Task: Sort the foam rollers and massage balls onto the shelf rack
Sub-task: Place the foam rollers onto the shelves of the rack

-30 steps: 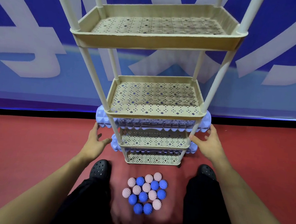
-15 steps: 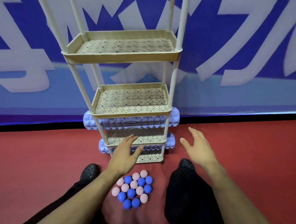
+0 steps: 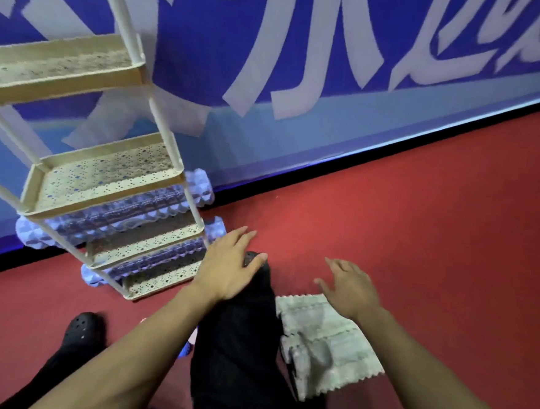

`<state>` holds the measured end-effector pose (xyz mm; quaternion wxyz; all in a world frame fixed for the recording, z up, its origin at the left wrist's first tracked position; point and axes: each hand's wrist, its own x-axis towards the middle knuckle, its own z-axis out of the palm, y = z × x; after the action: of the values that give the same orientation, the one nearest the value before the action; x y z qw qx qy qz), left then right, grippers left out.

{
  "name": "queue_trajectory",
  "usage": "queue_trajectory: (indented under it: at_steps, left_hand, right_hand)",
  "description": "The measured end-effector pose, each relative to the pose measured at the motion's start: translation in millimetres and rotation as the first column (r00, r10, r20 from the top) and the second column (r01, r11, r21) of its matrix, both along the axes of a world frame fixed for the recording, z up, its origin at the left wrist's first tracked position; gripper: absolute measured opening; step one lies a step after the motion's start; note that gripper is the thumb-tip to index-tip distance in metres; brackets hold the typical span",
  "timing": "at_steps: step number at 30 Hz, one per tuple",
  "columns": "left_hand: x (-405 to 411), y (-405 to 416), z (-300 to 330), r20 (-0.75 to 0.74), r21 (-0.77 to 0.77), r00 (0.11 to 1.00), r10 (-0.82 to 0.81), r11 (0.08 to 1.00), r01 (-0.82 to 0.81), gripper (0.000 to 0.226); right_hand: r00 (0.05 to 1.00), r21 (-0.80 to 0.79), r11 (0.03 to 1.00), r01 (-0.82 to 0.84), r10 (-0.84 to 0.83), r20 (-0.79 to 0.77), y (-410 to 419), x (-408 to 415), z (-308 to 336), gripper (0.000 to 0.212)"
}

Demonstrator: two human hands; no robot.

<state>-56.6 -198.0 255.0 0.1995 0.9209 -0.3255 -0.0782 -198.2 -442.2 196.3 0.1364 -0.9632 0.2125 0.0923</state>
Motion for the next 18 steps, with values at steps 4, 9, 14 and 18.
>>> queue_trajectory:
  at_steps: [4,9,14,18]
  left_hand:
    - [-1,-26,-16,-0.046,0.02,0.998,-0.042,0.999,0.043,0.067]
    - [4,-42,-41,-0.106,0.082,0.99,-0.095,0.991,0.104,0.068]
    - [11,-49,-53,-0.137,0.127,0.981,-0.135,0.98,0.153,0.069]
    - [13,-51,-55,-0.154,0.197,0.969,-0.196,0.955,0.224,0.075]
  right_hand:
    - [0.986,0.01,0.999,-0.046,0.047,-0.158,-17,-23,-45,0.071]
    - [0.936,0.117,0.981,-0.155,0.184,-0.299,-26,-29,-100,0.077]
    - [0.849,0.232,0.941,-0.246,0.325,-0.417,-24,-31,-148,0.08]
    - [0.8,0.283,0.926,-0.248,0.361,-0.48,-17,-32,-182,0.073]
